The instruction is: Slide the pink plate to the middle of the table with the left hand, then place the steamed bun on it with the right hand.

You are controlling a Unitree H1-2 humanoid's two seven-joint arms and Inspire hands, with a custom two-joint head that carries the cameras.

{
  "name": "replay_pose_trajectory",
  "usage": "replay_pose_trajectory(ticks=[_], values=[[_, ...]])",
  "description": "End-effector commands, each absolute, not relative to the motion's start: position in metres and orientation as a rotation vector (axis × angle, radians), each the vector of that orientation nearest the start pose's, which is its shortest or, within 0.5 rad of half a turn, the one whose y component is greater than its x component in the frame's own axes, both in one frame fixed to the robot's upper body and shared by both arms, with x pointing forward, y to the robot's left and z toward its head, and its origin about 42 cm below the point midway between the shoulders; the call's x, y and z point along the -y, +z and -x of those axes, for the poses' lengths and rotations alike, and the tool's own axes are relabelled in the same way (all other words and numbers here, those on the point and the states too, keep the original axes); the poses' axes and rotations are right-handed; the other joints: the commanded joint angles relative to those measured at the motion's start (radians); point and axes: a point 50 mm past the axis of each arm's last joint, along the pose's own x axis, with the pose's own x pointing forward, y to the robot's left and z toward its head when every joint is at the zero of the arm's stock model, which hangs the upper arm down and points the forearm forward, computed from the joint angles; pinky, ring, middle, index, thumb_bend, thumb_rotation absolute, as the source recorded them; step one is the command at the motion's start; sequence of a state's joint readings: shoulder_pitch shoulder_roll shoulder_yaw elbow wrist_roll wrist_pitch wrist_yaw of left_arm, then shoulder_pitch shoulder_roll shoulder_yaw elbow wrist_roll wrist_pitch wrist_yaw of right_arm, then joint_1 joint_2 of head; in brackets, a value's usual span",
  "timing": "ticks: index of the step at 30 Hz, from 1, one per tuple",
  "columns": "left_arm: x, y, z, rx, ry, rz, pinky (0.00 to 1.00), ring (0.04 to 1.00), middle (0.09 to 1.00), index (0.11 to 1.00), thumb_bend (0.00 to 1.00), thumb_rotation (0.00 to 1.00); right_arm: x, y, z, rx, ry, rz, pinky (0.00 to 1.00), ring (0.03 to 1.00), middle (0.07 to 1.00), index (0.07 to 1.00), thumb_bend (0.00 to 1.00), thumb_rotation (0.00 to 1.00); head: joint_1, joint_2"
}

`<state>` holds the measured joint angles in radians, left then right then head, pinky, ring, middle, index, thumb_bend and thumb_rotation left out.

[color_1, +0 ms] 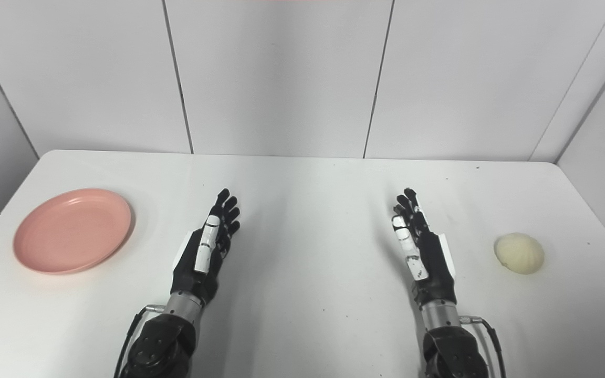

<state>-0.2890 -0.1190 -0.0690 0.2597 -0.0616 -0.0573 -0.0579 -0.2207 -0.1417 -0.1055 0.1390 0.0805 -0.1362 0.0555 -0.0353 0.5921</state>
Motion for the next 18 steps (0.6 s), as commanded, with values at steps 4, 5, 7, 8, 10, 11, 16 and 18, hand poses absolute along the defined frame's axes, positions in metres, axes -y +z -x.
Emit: replay_pose_trajectory(ticks=[4, 5, 7, 8, 10, 11, 16, 18], values=[[-0.116, 0.1258, -0.3682, 0.084, -0.239, 0.164, 1.0, 1.0, 1.0, 1.0, 0.5, 1.0, 0.2701, 0.1429, -0.3533, 0.254, -0.01, 0.046, 1.0, 0.943, 0.946, 0.965, 0.68, 0.85, 0.0, 0.001], [-0.116, 0.1258, -0.3681, 0.084, -0.237, 0.163, 1.0, 1.0, 1.0, 1.0, 0.5, 1.0, 0.2702, 0.1428, -0.3534, 0.255, -0.009, 0.044, 1.0, 0.942, 0.946, 0.966, 0.68, 0.84, 0.002, 0.0], [-0.1161, 0.1258, -0.3683, 0.084, -0.238, 0.159, 1.0, 1.0, 1.0, 1.0, 0.5, 1.0, 0.2702, 0.1427, -0.3533, 0.258, -0.011, 0.045, 1.0, 0.937, 0.945, 0.965, 0.68, 0.84, 0.002, 0.0], [-0.116, 0.1261, -0.3683, 0.082, -0.239, 0.16, 1.0, 1.0, 1.0, 1.0, 0.51, 1.0, 0.2699, 0.143, -0.3531, 0.259, -0.013, 0.046, 1.0, 0.935, 0.943, 0.964, 0.68, 0.84, 0.002, 0.0], [-0.1157, 0.1265, -0.3685, 0.082, -0.239, 0.162, 1.0, 1.0, 1.0, 1.0, 0.51, 1.0, 0.2695, 0.1436, -0.353, 0.258, -0.015, 0.049, 1.0, 0.931, 0.942, 0.964, 0.67, 0.84, 0.002, 0.0], [-0.1158, 0.1262, -0.3684, 0.083, -0.24, 0.16, 1.0, 1.0, 1.0, 1.0, 0.51, 1.0, 0.2696, 0.1435, -0.3529, 0.26, -0.013, 0.05, 1.0, 0.931, 0.942, 0.965, 0.67, 0.85, 0.007, -0.003], [-0.1145, 0.1256, -0.3687, 0.082, -0.23, 0.163, 1.0, 1.0, 1.0, 1.0, 0.5, 1.0, 0.2713, 0.142, -0.3531, 0.261, -0.01, 0.046, 1.0, 0.938, 0.946, 0.967, 0.66, 0.85, 0.046, -0.018], [-0.1149, 0.125, -0.372, 0.076, -0.229, 0.172, 1.0, 1.0, 1.0, 1.0, 0.5, 1.0, 0.274, 0.141, -0.3528, 0.255, -0.004, 0.05, 1.0, 0.948, 0.952, 0.971, 0.66, 0.85, 0.098, -0.042]])
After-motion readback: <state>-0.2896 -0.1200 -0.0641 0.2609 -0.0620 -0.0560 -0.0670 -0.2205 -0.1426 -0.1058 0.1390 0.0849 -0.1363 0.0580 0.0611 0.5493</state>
